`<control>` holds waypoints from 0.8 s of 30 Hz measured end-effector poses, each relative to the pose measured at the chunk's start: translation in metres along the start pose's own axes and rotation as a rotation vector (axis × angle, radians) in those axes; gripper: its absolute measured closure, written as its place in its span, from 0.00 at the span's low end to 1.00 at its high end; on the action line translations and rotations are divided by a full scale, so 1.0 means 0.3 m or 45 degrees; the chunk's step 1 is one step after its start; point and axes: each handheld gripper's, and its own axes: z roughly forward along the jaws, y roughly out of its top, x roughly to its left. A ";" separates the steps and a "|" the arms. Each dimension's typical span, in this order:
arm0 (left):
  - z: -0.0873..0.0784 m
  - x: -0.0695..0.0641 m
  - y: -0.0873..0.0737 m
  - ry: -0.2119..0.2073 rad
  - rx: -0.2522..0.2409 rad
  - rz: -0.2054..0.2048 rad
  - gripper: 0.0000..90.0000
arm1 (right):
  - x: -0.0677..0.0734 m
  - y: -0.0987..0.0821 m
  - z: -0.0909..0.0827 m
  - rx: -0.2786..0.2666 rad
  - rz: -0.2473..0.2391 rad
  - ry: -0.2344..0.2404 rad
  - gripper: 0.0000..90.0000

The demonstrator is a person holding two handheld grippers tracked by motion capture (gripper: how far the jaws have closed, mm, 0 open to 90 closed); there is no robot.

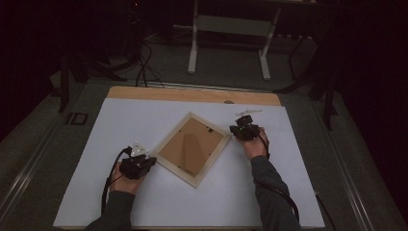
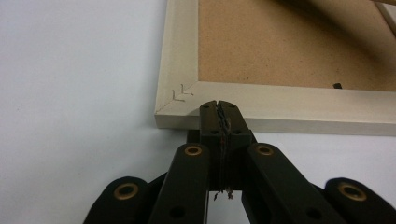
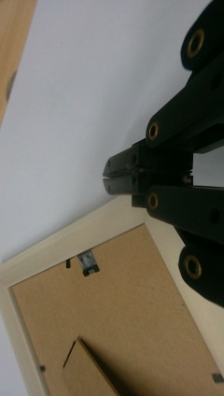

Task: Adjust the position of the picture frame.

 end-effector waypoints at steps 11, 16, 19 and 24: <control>0.001 -0.007 -0.005 -0.013 0.016 -0.001 1.00 | -0.005 0.001 0.052 0.054 0.020 -0.045 1.00; 0.001 -0.009 -0.006 -0.011 0.019 0.001 1.00 | -0.005 -0.004 0.058 0.052 0.024 -0.046 1.00; 0.001 -0.009 -0.006 -0.013 0.020 0.000 1.00 | -0.005 -0.004 0.058 0.050 0.032 -0.045 1.00; 0.001 -0.008 -0.006 -0.022 0.022 -0.001 1.00 | -0.006 -0.001 0.061 0.064 0.036 -0.047 1.00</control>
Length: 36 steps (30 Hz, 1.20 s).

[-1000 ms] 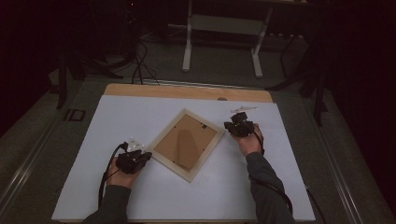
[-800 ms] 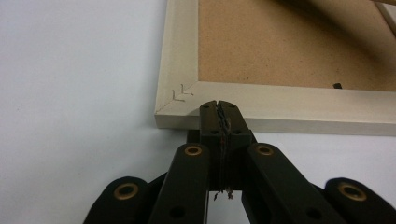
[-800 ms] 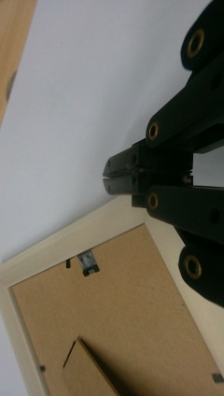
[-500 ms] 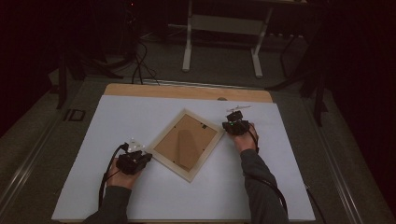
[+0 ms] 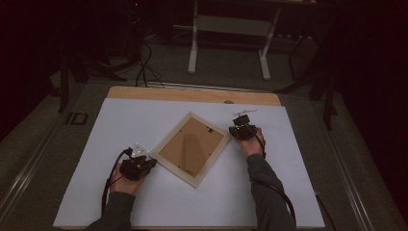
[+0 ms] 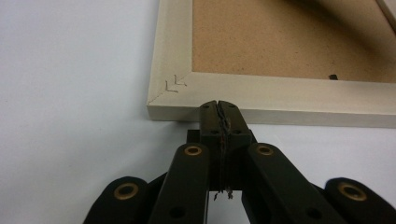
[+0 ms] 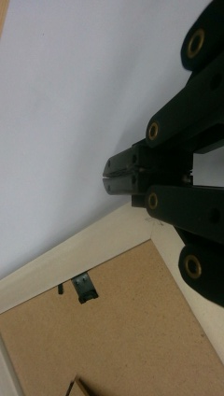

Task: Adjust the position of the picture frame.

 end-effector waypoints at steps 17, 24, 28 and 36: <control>-0.001 0.005 -0.001 -0.007 0.006 -0.009 1.00 | 0.001 -0.003 0.028 0.110 -0.044 -0.024 1.00; -0.002 -0.006 -0.003 -0.006 0.028 0.011 1.00 | 0.003 -0.015 0.016 0.114 -0.075 -0.005 1.00; -0.002 -0.011 -0.004 -0.005 0.039 0.021 1.00 | 0.003 -0.024 0.009 0.110 -0.088 0.007 1.00; 0.007 -0.009 -0.006 -0.010 0.061 0.015 1.00 | 0.007 -0.035 0.002 0.115 -0.110 0.021 1.00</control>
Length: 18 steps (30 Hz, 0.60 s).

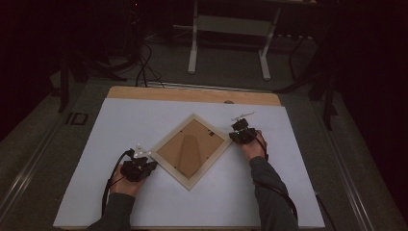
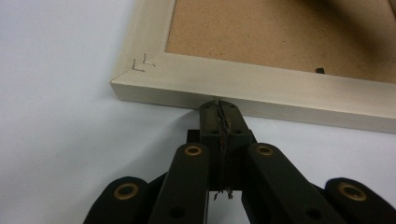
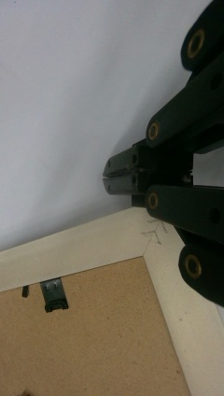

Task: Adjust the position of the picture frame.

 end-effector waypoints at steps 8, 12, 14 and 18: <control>0.004 0.000 0.002 -0.001 -0.008 -0.001 1.00 | 0.007 -0.021 -0.011 -0.022 -0.007 0.015 1.00; 0.006 0.000 0.004 0.000 -0.008 -0.002 1.00 | 0.012 -0.035 -0.021 -0.025 -0.021 0.027 1.00; 0.007 -0.002 0.004 0.005 -0.011 -0.002 1.00 | 0.014 -0.041 -0.025 -0.028 -0.029 0.029 1.00; 0.009 -0.001 0.006 0.006 -0.014 -0.001 1.00 | 0.016 -0.051 -0.031 -0.032 -0.039 0.031 1.00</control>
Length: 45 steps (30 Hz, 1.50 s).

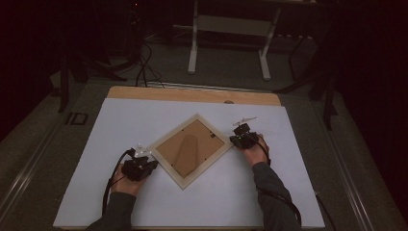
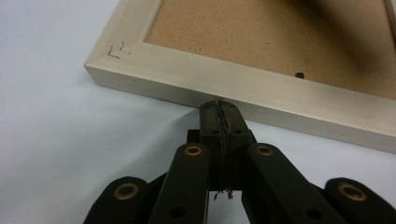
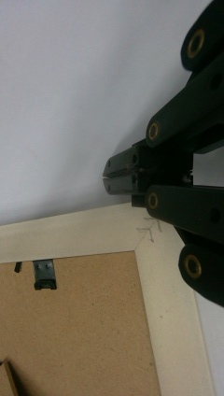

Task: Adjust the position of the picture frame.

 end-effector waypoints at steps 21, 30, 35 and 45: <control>0.013 -0.030 0.010 0.031 -0.001 0.031 1.00 | 0.012 -0.050 -0.033 -0.016 -0.006 0.009 1.00; 0.018 -0.061 0.015 0.022 0.009 0.053 1.00 | 0.011 -0.076 -0.051 -0.027 -0.009 0.014 1.00; 0.015 -0.083 0.013 -0.012 0.020 0.086 1.00 | 0.011 -0.091 -0.062 -0.028 -0.009 0.012 1.00; 0.013 -0.108 0.009 -0.035 0.027 0.098 1.00 | 0.011 -0.119 -0.082 -0.028 0.024 0.024 1.00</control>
